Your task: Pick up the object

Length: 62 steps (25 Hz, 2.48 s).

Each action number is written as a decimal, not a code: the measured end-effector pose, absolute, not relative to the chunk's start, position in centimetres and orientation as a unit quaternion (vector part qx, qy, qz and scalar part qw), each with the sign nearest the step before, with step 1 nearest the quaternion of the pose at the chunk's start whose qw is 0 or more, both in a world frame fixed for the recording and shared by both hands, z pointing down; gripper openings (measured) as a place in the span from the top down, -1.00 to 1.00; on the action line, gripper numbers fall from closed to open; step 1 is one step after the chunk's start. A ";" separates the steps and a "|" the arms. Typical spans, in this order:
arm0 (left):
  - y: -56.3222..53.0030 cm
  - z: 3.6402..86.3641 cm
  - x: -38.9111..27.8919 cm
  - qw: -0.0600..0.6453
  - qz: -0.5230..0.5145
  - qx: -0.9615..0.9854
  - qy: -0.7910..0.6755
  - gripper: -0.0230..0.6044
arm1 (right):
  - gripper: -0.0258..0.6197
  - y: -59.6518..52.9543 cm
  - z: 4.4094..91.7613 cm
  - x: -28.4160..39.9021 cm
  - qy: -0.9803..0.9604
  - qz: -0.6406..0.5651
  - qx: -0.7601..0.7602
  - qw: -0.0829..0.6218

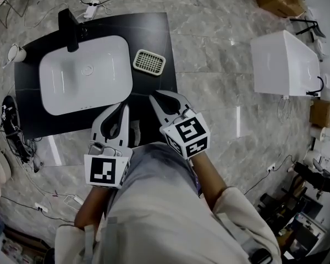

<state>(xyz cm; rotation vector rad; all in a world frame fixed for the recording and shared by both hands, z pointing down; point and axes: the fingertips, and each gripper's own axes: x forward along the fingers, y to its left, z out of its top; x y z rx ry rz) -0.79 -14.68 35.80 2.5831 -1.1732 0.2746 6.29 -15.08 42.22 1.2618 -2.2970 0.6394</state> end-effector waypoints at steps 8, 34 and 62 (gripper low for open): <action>-15.4 36.6 -0.8 0.155 0.109 0.893 -0.409 0.92 | 0.88 -16.3 43.7 6.7 -0.831 0.225 0.444 0.248; -15.7 38.4 -0.4 0.181 0.126 0.878 -0.425 0.92 | 0.79 -20.6 50.5 7.7 -0.825 0.224 0.416 0.309; -14.7 40.1 -1.2 0.208 0.140 0.847 -0.469 0.92 | 0.47 -22.6 59.4 7.9 -0.807 0.222 0.361 0.411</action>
